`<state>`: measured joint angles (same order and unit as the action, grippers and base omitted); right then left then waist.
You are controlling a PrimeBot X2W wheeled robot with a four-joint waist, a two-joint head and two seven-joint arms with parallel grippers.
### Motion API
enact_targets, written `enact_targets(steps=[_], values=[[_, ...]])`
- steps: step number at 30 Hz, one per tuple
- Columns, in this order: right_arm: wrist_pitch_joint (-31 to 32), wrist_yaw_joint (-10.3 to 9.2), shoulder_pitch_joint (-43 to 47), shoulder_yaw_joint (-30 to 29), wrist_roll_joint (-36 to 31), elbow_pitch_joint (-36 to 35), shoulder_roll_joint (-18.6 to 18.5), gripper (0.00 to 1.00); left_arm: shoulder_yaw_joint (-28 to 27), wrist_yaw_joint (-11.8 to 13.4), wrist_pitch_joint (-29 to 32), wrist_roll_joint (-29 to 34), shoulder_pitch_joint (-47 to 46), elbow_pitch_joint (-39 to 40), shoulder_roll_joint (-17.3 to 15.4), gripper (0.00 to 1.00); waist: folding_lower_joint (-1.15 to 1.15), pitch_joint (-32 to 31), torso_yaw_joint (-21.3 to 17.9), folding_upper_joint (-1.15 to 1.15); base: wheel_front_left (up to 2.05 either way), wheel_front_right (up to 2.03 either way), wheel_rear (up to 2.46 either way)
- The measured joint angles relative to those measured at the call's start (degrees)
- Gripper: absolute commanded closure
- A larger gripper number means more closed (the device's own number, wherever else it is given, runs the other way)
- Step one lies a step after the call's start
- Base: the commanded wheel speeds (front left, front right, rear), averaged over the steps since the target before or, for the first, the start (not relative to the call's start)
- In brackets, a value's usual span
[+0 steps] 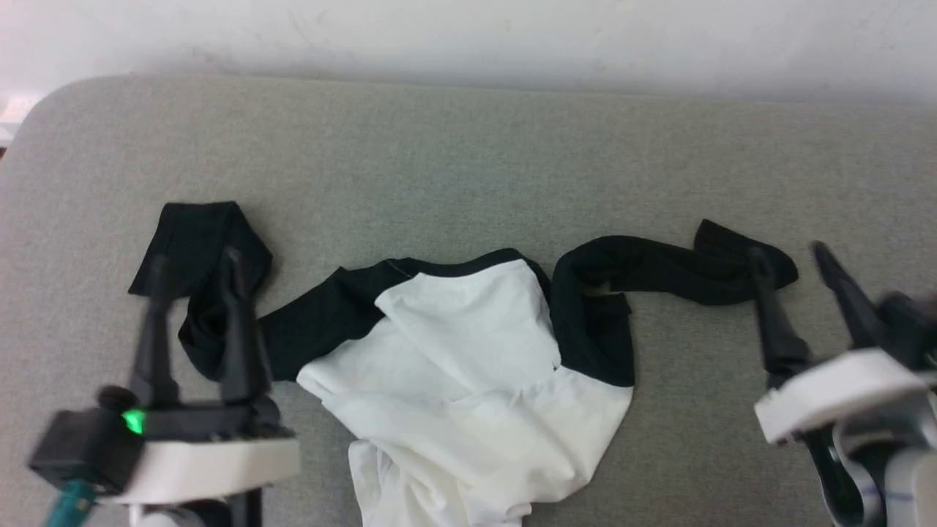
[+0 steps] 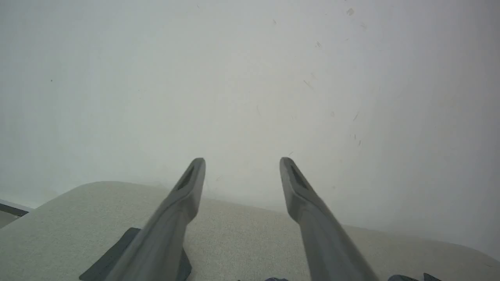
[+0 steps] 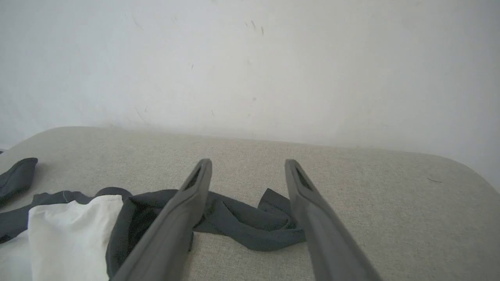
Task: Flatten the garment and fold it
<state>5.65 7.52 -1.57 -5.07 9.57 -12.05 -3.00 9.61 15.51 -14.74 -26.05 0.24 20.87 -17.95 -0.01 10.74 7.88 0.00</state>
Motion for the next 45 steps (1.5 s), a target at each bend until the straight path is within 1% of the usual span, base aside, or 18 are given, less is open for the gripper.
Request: enact_targets(steps=[3,7,8,10,12,16,19,21,22,23,24,26,30,34,38,40,42,45], values=[[7.75,0.01,-4.67,1.62,-0.99,2.56,-1.09,0.00,-0.26,-2.97,0.00,2.91,2.07,-1.38,3.08,0.00,0.00,0.77,0.61,0.00,0.00,0.00,0.00],[17.59,0.00,-10.49,2.70,-0.10,8.47,-5.82,0.00,-1.48,-6.42,0.00,5.06,2.10,-2.42,6.55,0.00,0.01,2.13,1.45,0.00,0.00,0.00,0.00],[20.05,0.00,-11.64,3.64,-0.01,10.15,-7.60,0.00,-1.90,-7.20,0.00,5.50,2.00,-2.57,7.25,0.00,0.01,2.52,1.69,0.00,0.00,0.00,0.00],[24.10,0.00,-13.73,4.35,1.23,13.44,-9.33,0.00,-2.48,-8.64,0.00,6.77,1.67,-3.11,8.16,0.00,0.01,3.39,2.23,0.00,0.00,0.00,0.00],[28.40,0.02,-15.35,6.39,2.09,16.18,-11.33,0.00,-2.85,-10.06,0.00,8.16,1.13,-3.56,8.94,0.00,0.01,4.31,2.80,0.00,0.00,0.00,0.00],[32.73,0.01,-18.67,10.88,3.43,19.52,-14.49,0.00,-3.68,-12.33,0.00,9.64,0.02,-3.82,10.63,0.00,0.02,6.09,4.01,0.00,0.00,0.00,0.00],[33.66,0.01,-20.93,14.10,3.67,22.12,-16.55,0.00,-4.22,-13.58,0.00,10.03,-0.51,-4.49,11.68,0.00,0.02,7.21,5.03,0.00,0.00,0.00,0.00],[33.81,0.01,-22.09,14.62,4.37,23.99,-16.90,0.00,-4.53,-14.49,0.01,10.03,-0.62,-5.14,12.37,0.00,0.01,7.78,5.71,0.00,0.00,0.00,0.00],[34.04,0.01,-22.66,14.73,4.66,24.75,-16.92,0.08,-4.68,-14.80,0.01,10.03,-0.63,-5.37,12.67,0.00,0.01,8.02,6.02,0.00,0.00,0.00,0.00],[34.09,0.01,-23.18,14.59,4.78,25.37,-16.88,0.61,-4.83,-15.07,0.01,10.03,-0.63,-5.63,12.94,0.00,0.01,8.24,6.32,0.00,0.00,0.00,0.00],[34.07,0.01,-23.60,14.32,4.78,25.87,-16.77,1.00,-4.98,-15.46,0.00,10.03,-0.63,-5.87,13.14,0.00,0.01,8.42,6.55,0.00,0.00,0.00,0.00],[33.56,0.01,-24.07,13.99,4.64,26.31,-16.64,1.00,-5.35,-15.71,0.00,10.03,-0.63,-6.22,13.55,0.00,0.01,8.60,6.83,0.00,0.00,0.00,0.00],[30.40,0.01,-23.79,11.70,4.27,26.18,-15.59,1.00,-6.38,-16.52,0.01,10.62,-0.62,-6.76,14.00,0.00,0.01,8.16,6.42,0.00,0.00,0.00,0.00],[27.08,0.01,-22.35,6.08,4.94,22.31,-14.62,1.00,-6.84,-16.97,0.01,11.04,-0.59,-6.72,14.28,0.00,0.01,6.99,5.11,0.00,0.00,0.00,0.00],[26.43,0.01,-19.40,-1.86,4.42,16.53,-16.31,1.00,-6.97,-16.97,0.00,11.23,-0.32,-6.75,14.57,0.00,0.01,5.87,3.31,0.00,0.00,0.00,0.00],[26.59,0.01,-16.88,-6.14,3.39,14.34,-17.90,1.00,-7.02,-16.97,0.01,11.39,-0.30,-6.77,14.64,0.00,0.01,5.38,2.49,0.00,0.00,0.00,0.00],[26.59,0.01,-14.04,-9.95,1.98,12.67,-19.91,1.00,-7.04,-16.99,0.00,11.39,-0.28,-6.79,14.72,0.00,0.00,4.94,1.86,0.00,0.00,0.00,0.00],[26.62,0.01,-10.34,-14.97,0.81,11.54,-21.09,1.00,-7.01,-17.06,0.01,11.39,-0.04,-6.97,14.75,0.00,0.00,4.53,1.31,0.00,0.00,0.00,0.00]])
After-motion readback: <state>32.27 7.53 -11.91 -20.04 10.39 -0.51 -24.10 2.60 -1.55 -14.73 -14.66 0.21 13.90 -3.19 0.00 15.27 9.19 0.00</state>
